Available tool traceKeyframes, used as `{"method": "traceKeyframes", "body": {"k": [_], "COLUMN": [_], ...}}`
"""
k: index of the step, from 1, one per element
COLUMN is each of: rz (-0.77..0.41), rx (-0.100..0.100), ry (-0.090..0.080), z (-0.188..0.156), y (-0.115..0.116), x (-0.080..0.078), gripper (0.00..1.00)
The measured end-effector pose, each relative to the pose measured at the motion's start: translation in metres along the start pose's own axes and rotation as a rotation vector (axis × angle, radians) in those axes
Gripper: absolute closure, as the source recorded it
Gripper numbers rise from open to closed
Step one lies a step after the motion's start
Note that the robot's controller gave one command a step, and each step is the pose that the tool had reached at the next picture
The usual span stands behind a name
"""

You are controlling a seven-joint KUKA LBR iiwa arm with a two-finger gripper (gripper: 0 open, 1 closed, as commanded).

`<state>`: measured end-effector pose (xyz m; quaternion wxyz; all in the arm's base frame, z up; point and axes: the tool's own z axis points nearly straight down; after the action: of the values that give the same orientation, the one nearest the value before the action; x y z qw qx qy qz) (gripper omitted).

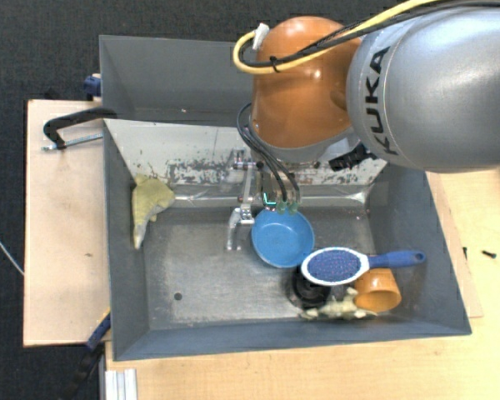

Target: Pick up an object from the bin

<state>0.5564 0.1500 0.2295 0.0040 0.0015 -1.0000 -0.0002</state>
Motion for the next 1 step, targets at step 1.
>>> {"method": "traceKeyframes", "body": {"k": [1], "rz": [-0.292], "rx": [0.004], "ry": [-0.003], "z": [0.0721], "y": [-0.0767], "x": [-0.0252], "gripper": [0.00]}}
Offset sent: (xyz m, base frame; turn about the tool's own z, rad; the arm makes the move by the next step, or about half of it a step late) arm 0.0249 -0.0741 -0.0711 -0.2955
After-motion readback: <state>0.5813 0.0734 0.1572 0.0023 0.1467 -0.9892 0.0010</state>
